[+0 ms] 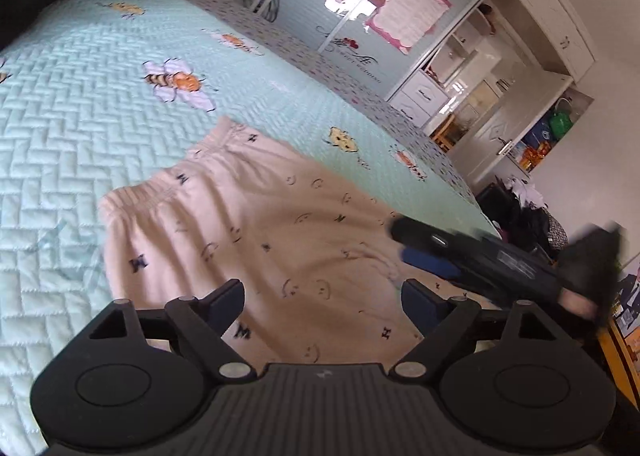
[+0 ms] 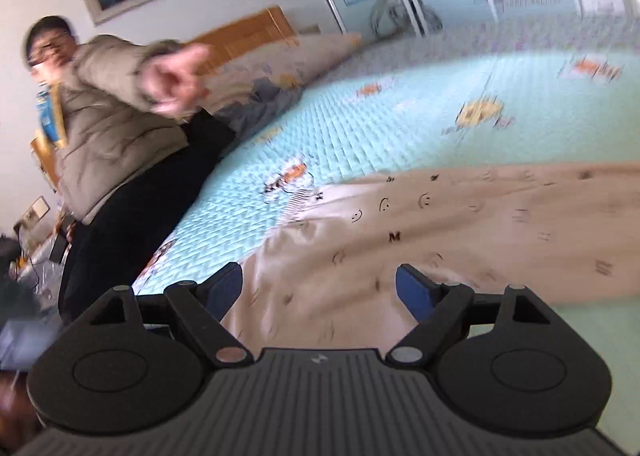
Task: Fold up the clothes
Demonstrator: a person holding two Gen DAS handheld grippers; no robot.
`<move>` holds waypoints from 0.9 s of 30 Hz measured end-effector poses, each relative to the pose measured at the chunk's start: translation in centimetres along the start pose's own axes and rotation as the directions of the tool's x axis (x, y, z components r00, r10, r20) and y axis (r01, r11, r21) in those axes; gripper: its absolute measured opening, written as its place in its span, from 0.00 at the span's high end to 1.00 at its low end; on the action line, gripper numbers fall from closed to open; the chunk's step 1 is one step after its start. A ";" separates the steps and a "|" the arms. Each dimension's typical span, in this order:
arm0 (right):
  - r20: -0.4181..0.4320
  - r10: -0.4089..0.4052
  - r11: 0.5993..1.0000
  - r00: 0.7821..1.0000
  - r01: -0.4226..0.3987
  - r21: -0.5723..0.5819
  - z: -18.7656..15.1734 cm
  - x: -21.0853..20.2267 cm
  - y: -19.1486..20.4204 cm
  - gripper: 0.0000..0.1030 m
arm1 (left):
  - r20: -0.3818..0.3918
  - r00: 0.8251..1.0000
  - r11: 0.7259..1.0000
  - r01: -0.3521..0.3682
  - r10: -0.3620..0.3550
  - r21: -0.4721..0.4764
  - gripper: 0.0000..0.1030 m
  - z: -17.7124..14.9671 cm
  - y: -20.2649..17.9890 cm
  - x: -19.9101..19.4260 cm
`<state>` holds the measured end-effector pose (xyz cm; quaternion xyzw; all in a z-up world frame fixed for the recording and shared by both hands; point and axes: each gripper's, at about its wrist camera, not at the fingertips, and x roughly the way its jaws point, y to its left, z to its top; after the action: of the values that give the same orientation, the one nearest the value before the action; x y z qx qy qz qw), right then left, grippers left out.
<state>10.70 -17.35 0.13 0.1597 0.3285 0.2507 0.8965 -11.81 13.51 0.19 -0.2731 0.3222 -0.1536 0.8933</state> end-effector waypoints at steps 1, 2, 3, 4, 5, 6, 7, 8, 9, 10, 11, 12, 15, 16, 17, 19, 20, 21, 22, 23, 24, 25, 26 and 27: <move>-0.043 -0.026 0.999 0.999 0.028 0.033 -0.1 1.3 -0.8 0.18 | 0.001 1.000 1.000 0.002 -0.002 -0.008 0.16 -0.1 0.3 -0.3; -0.073 -0.037 0.999 0.997 0.039 0.036 -1.0 1.5 -1.0 0.22 | 0.003 1.000 1.000 0.006 -0.006 -0.014 0.16 -0.1 0.6 -0.7; -0.096 -0.038 0.999 0.995 0.041 0.025 -2.3 1.2 -0.9 0.29 | 0.007 1.000 1.000 0.012 -0.012 -0.018 0.15 0.0 0.9 -1.0; -0.118 -0.040 0.999 0.992 0.042 0.015 -3.5 0.9 -0.8 0.29 | 0.011 1.000 1.000 0.018 -0.018 -0.020 0.15 0.0 1.1 -1.3; -0.128 -0.039 0.999 0.991 0.038 -0.010 -4.5 0.0 -0.4 0.29 | 0.016 1.000 0.999 0.024 -0.024 -0.022 0.14 0.0 1.4 -1.4; -0.118 -0.037 0.999 0.992 0.035 -0.021 -5.2 -1.3 0.1 0.29 | 0.020 0.999 0.999 0.030 -0.029 -0.027 0.13 0.1 1.5 -1.3; -0.102 -0.034 0.999 0.994 0.032 -0.022 -5.7 -2.5 0.5 0.28 | 0.021 0.999 0.999 0.038 -0.037 -0.031 0.13 0.1 1.5 -1.0; -0.076 -0.038 0.999 0.996 0.036 -0.021 -5.2 -2.9 0.5 0.28 | 0.016 0.999 0.998 0.050 -0.049 -0.034 0.13 0.2 1.3 -0.5; -0.046 -0.044 0.999 0.998 0.043 -0.019 -4.3 -3.0 0.3 0.28 | 0.009 0.998 0.998 0.060 -0.060 -0.032 0.13 0.3 1.0 0.0; -0.016 -0.050 0.999 0.999 0.050 -0.017 -3.3 -3.2 0.2 0.28 | -0.001 0.998 0.997 0.068 -0.069 -0.025 0.14 0.4 0.5 0.5; 0.014 -0.056 0.998 0.998 0.056 -0.014 -2.4 -3.3 0.1 0.26 | -0.009 0.997 0.997 0.076 -0.076 -0.013 0.14 0.5 0.0 0.9; 0.022 -0.063 0.998 0.998 0.063 -0.005 -1.5 -2.7 -0.4 0.24 | -0.014 0.997 0.997 0.081 -0.081 0.004 0.14 0.7 -0.6 1.2; -0.040 -0.092 0.994 0.995 0.094 0.048 -0.2 0.3 -2.3 0.25 | -0.020 0.996 0.996 0.083 -0.083 0.041 0.13 1.2 -1.6 1.5; -0.103 -0.068 0.995 0.992 0.076 0.070 -1.1 0.9 -2.7 0.26 | -0.016 0.996 0.995 0.087 -0.086 0.041 0.13 1.4 -1.7 1.4; -0.144 -0.030 0.998 0.989 0.039 0.058 -2.4 0.8 -2.6 0.27 | -0.011 0.996 0.995 0.090 -0.090 0.040 0.13 1.6 -1.7 1.4; -0.133 -0.040 0.998 0.990 0.033 -0.052 -4.2 -1.3 -1.2 0.28 | -0.011 0.996 0.995 0.093 -0.092 0.033 0.11 1.7 -1.6 1.8; -0.092 -0.065 0.995 0.994 0.058 -0.076 -4.2 -2.4 -1.0 0.28 | -0.022 0.996 0.995 0.091 -0.091 0.031 0.11 1.7 -1.7 2.4; -0.038 -0.096 0.992 0.995 0.093 -0.084 -3.9 -3.4 -1.1 0.27 | -0.033 0.995 0.996 0.090 -0.089 0.029 0.11 1.7 -1.9 3.1; 0.007 -0.125 0.990 0.992 0.125 -0.071 -2.8 -3.7 -1.8 0.26 | -0.042 0.995 0.996 0.090 -0.089 0.026 0.12 1.6 -2.1 3.6; 0.049 -0.154 0.987 0.987 0.156 -0.047 -1.5 -3.7 -2.8 0.22 | -0.047 0.995 0.995 0.094 -0.093 0.026 0.12 1.5 -2.5 4.0; 0.060 -0.189 0.981 0.980 0.191 -0.035 -0.1 -3.1 -4.0 0.16 | -0.048 0.994 0.994 0.102 -0.100 0.031 0.12 1.3 -2.9 4.3; 0.058 -0.227 0.973 0.972 0.228 -0.027 1.3 -2.2 -5.3 0.13 | -0.048 0.993 0.993 0.108 -0.106 0.038 0.12 1.2 -3.3 4.5; 0.032 -0.273 0.961 0.961 0.274 -0.032 2.2 -1.0 -6.8 0.13 | -0.049 0.993 0.993 0.111 -0.109 0.048 0.12 1.0 -3.7 4.5; -0.020 -0.335 0.942 0.942 0.334 -0.038 2.5 0.4 -8.2 0.14 | -0.050 0.993 0.992 0.113 -0.110 0.057 0.12 0.7 -4.0 4.5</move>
<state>15.42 -24.23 -1.97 0.0828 0.3581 0.1026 0.9243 -8.39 8.61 0.79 -0.2601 0.3224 -0.2190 0.8834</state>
